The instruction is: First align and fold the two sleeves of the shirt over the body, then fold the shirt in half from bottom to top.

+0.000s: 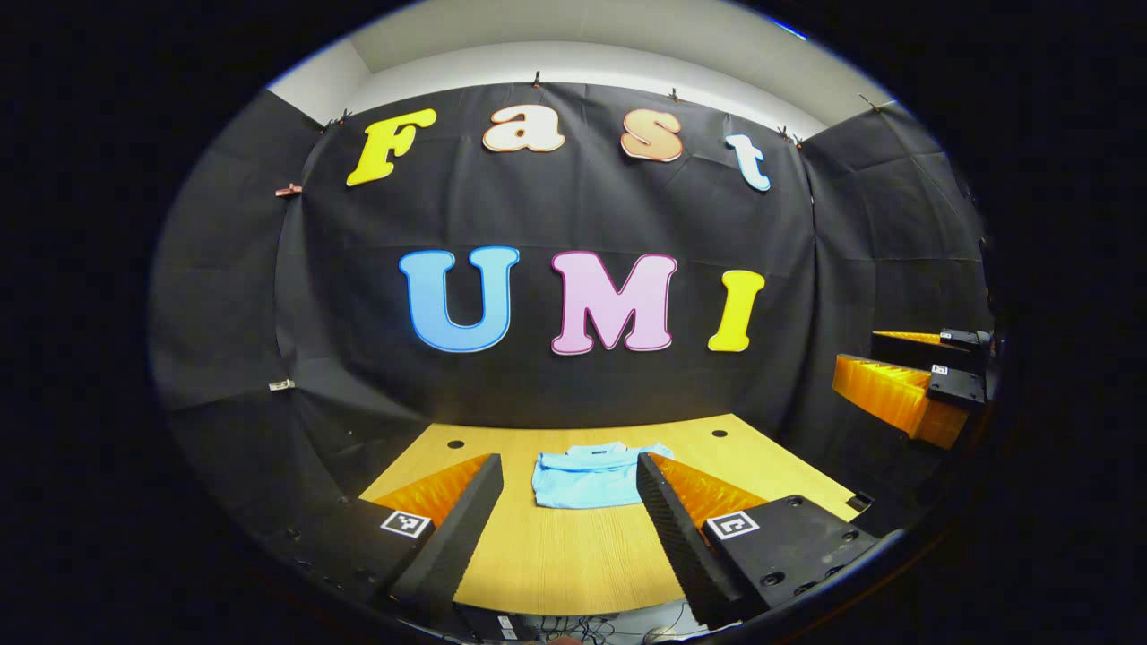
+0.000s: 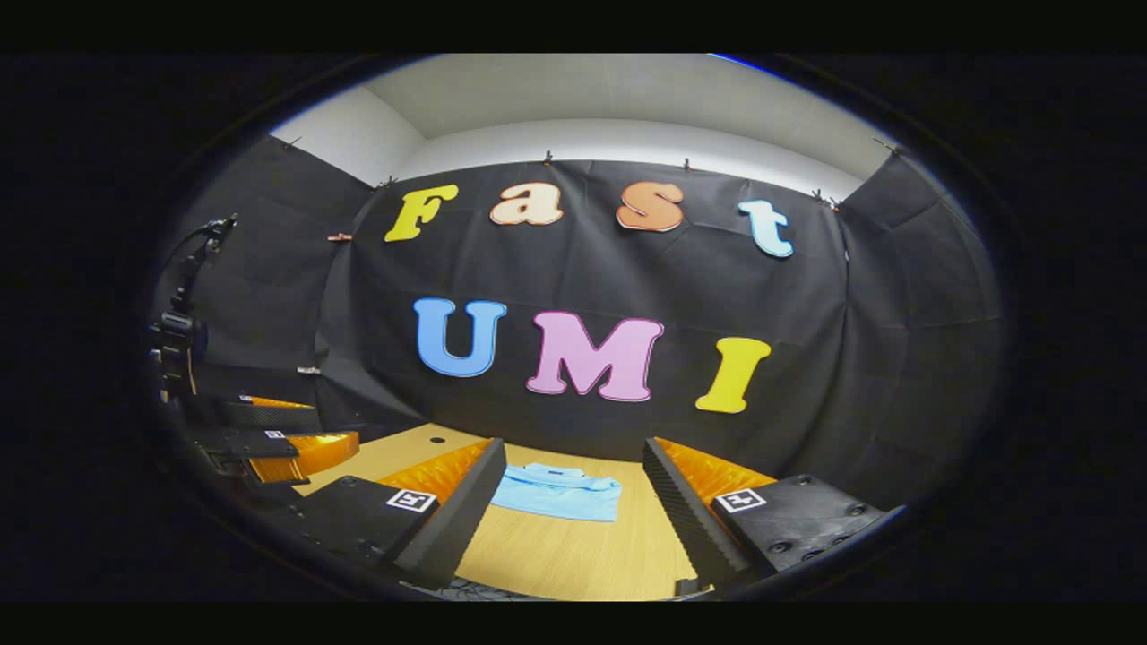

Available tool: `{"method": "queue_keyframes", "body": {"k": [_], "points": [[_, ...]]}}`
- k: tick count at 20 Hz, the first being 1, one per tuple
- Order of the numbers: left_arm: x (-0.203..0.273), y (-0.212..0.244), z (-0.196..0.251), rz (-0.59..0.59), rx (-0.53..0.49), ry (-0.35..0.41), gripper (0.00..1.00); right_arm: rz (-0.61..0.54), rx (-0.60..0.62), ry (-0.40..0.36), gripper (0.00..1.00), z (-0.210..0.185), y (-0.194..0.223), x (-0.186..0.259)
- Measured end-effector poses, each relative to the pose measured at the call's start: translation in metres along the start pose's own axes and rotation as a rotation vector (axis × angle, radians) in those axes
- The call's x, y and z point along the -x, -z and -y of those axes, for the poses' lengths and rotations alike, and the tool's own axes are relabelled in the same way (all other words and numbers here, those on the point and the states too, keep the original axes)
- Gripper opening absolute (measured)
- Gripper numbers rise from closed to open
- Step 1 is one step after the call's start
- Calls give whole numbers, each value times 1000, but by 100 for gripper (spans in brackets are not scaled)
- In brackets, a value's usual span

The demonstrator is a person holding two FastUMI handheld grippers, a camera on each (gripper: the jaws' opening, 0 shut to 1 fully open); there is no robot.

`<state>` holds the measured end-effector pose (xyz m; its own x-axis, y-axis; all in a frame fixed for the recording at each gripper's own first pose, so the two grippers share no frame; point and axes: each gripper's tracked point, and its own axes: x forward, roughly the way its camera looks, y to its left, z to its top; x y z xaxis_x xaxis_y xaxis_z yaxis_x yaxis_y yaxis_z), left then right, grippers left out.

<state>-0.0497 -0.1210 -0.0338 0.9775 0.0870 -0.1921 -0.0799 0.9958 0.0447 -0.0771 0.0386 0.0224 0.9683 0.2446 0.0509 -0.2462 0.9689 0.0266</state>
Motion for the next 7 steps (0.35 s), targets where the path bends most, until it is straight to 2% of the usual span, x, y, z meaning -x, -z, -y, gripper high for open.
{"method": "queue_keyframes", "body": {"k": [3, 7], "points": [[2, -10, -1, 18, 16, -19, 96, 49, -28, -14, 97, -1, -21, -3], [2, -21, -1, 34, 23, -23, 96, 65, -9, -26, 97, 0, -29, -5]]}}
